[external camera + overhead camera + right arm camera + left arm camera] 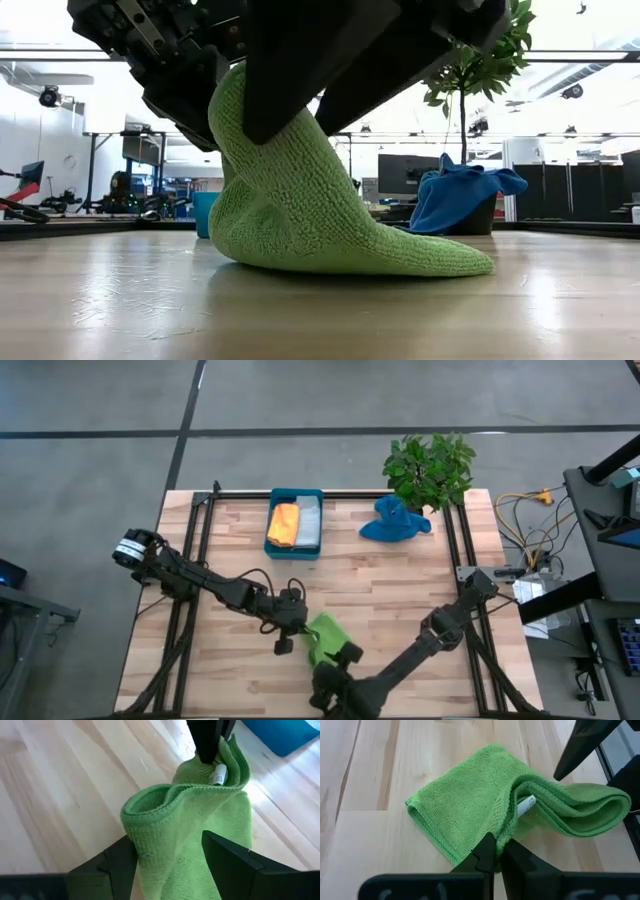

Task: Fold microfiber towels
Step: Fold the green microfiber cloth

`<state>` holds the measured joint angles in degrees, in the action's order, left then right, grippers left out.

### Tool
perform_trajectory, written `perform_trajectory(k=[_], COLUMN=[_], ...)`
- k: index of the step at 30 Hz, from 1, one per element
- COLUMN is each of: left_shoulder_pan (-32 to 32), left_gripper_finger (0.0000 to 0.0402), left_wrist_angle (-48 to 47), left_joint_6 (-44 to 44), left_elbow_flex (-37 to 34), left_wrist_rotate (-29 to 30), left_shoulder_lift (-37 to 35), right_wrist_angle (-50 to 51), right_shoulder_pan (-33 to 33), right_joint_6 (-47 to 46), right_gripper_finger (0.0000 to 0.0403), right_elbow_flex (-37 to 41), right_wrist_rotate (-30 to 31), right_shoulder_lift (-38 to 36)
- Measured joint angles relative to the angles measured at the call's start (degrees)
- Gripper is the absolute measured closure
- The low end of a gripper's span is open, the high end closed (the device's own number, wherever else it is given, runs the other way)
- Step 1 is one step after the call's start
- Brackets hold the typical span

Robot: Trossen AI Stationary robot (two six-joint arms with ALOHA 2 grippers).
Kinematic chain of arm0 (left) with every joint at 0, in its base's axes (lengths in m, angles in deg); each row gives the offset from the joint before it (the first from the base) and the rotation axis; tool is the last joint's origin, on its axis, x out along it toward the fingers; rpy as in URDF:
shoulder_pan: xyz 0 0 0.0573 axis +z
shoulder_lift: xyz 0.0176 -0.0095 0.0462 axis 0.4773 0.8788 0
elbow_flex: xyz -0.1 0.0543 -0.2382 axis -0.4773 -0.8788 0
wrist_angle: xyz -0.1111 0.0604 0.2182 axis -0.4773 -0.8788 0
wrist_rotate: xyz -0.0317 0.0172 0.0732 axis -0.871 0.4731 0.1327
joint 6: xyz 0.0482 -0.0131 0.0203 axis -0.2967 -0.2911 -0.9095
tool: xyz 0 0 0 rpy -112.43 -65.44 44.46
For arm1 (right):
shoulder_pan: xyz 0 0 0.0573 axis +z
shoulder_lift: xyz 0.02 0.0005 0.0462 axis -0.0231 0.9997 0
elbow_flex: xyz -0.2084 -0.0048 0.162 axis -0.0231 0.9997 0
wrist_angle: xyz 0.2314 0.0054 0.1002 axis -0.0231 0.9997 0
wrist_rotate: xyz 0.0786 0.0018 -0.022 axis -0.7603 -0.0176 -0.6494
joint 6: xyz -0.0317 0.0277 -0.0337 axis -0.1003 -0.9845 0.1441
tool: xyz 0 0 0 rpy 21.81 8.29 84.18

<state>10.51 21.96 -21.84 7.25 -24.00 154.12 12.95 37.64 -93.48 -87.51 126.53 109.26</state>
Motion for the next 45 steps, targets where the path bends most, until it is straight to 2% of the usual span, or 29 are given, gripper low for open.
perform_trajectory(k=[5, 12, 14, 20, 28, 45], left_shoulder_pan=[0.0, 0.1, 0.2, 0.2, -1.4, -2.6], left_gripper_finger=[0.0401, 0.0401, 0.0401, 0.0401, 0.0401, 0.0401], left_wrist_angle=[-0.1, -0.1, -0.5, -0.7, -0.4, 1.6], left_joint_6=[0.0, 0.0, 0.0, 0.0, 3.0, 2.3], left_elbow_flex=[0.0, 0.0, 0.0, 0.0, 0.0, 0.0], left_wrist_rotate=[-0.2, -0.2, -0.3, -1.0, -6.0, -5.8], left_shoulder_lift=[0.0, 0.0, 0.0, 0.0, 0.0, 0.0], right_wrist_angle=[-2.7, -4.9, -4.8, -3.9, 3.8, 6.7], right_shoulder_pan=[0.4, 0.4, 0.4, 2.1, 5.6, 6.9], right_joint_6=[-1.1, -0.2, -1.5, -8.5, -22.4, -40.7], right_gripper_finger=[0.0236, 0.0366, 0.0386, 0.0392, 0.0394, 0.0394], right_elbow_flex=[0.0, 0.0, 0.0, 0.0, 0.0, 2.1], right_wrist_rotate=[0.6, 0.6, 0.6, 0.6, 0.6, -0.7], right_shoulder_lift=[0.0, 0.0, 0.0, -0.1, -0.1, -0.2])
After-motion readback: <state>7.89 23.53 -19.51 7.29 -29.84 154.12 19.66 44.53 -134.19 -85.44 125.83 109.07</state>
